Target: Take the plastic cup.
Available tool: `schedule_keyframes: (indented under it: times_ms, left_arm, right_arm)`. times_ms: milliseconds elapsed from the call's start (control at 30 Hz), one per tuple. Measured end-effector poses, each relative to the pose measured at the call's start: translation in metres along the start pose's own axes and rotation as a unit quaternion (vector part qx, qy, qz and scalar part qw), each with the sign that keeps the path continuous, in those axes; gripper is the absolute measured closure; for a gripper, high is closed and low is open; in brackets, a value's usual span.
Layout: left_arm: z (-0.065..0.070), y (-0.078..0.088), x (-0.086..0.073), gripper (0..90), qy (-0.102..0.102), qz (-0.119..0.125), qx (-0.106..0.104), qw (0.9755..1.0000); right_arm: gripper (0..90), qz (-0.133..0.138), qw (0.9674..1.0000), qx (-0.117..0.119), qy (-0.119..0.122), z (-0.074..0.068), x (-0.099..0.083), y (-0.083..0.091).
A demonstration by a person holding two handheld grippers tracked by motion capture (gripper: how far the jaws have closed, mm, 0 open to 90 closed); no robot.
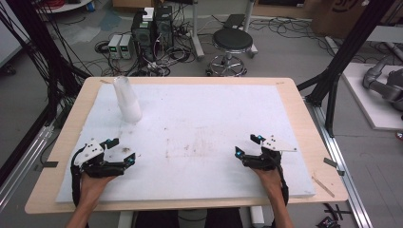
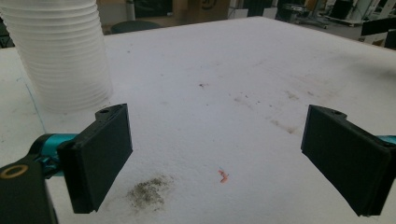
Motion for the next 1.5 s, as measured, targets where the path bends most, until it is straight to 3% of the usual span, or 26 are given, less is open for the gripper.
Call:
schedule_keyframes:
  times_ms: [167,633,833,1133,1367,1500]
  left_arm:
    - [0.000,0.000,0.000,8.6,-0.003,-0.003,0.003,1.0000]
    - [-0.001,0.001,0.000,8.6,0.002,0.000,-0.001,1.0000]
    - [-0.002,0.000,0.000,8.6,0.018,-0.002,-0.008,0.9998]
    - [-0.002,0.001,0.001,8.2,0.021,0.000,-0.018,0.9996]
    - [-0.012,0.006,0.022,8.2,0.026,0.016,-0.028,0.9991]
    - [-0.018,0.007,0.037,8.2,0.020,0.028,-0.024,0.9991]
  right_arm:
    - [18.1,0.004,0.9999,0.008,-0.011,0.001,0.001,0.001]
    - [18.1,0.002,0.9999,0.008,-0.012,0.001,0.000,0.000]
    - [18.1,-0.001,0.9999,0.008,-0.012,0.001,0.000,0.000]
    - [18.1,-0.005,0.9999,0.009,-0.012,0.001,-0.001,-0.001]
    - [18.1,-0.007,0.9999,0.010,-0.012,0.001,-0.001,-0.001]
    - [18.1,-0.007,0.9998,0.012,-0.010,0.001,-0.001,-0.001]
Point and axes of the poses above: each handheld gripper's, and its own axes: y roughly backward along the jaws, x roughly out of its top, z roughly to its right, the point moved 8 cm from there along -y, roughly forward along the jaws, and after that the axes turned 12 degrees about z, right-handed, at the moved point
